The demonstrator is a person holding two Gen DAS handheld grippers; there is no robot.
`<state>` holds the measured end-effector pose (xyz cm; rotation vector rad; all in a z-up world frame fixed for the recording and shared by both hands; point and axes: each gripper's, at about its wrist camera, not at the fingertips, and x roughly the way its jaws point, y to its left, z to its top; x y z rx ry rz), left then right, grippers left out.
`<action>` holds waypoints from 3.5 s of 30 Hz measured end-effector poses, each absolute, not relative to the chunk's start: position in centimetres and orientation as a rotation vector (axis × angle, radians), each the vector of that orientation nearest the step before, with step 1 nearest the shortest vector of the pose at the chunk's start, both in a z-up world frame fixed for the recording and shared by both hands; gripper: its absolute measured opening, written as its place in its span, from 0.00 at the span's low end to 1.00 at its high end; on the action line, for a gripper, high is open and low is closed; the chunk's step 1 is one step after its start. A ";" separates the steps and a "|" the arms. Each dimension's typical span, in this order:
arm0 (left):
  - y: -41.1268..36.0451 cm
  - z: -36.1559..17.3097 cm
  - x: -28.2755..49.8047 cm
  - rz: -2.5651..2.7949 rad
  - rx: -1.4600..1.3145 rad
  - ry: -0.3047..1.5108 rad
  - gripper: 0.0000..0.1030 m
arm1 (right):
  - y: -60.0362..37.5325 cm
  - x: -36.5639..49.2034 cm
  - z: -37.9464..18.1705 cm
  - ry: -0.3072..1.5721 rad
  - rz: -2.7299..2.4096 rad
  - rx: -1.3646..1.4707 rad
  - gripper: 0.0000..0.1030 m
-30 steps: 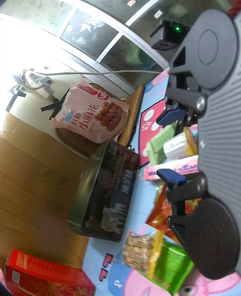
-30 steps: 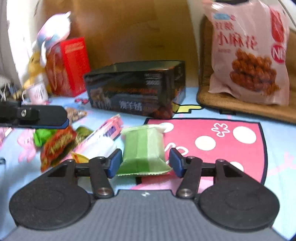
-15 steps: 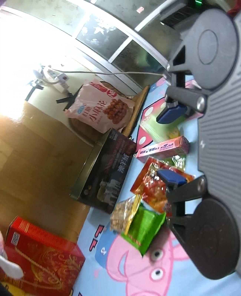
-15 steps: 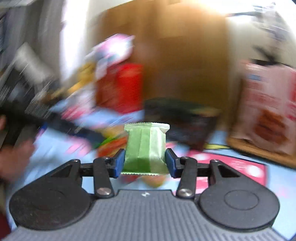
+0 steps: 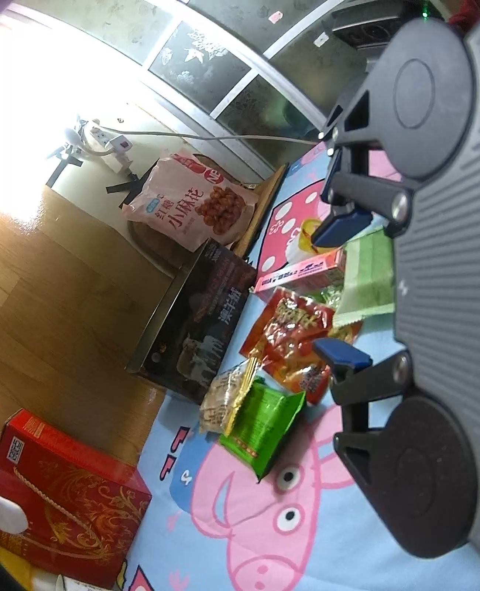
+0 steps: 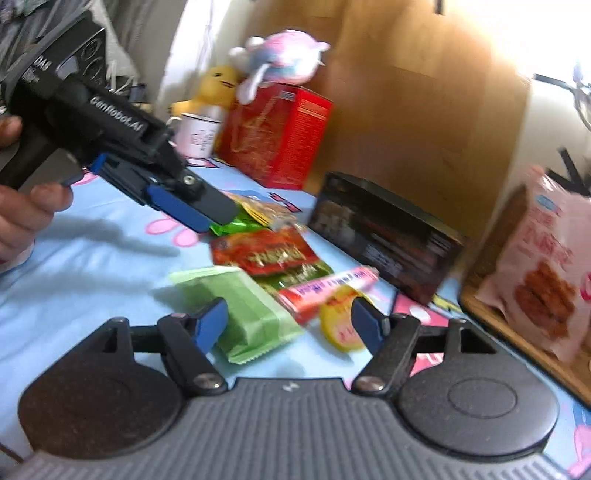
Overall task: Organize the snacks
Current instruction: 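Grasp the small green pastry pack with the left tool and lift it, then drop the green pastry pack into the black tin box from the left tool, then move the left tool to the pink stick snack pack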
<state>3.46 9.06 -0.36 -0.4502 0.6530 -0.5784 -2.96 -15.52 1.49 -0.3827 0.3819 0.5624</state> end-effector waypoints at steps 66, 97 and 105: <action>7.4 5.8 14.6 -0.451 -0.335 0.558 0.48 | -19.0 11.8 4.5 0.428 0.520 0.133 0.48; 7.3 -1.4 6.5 -0.454 -0.346 0.605 0.48 | -20.0 -2.5 1.0 0.613 0.698 -0.081 0.31; 7.2 -1.1 6.3 -0.483 -0.353 0.603 0.48 | -27.1 -2.7 2.0 0.563 0.309 -0.016 0.37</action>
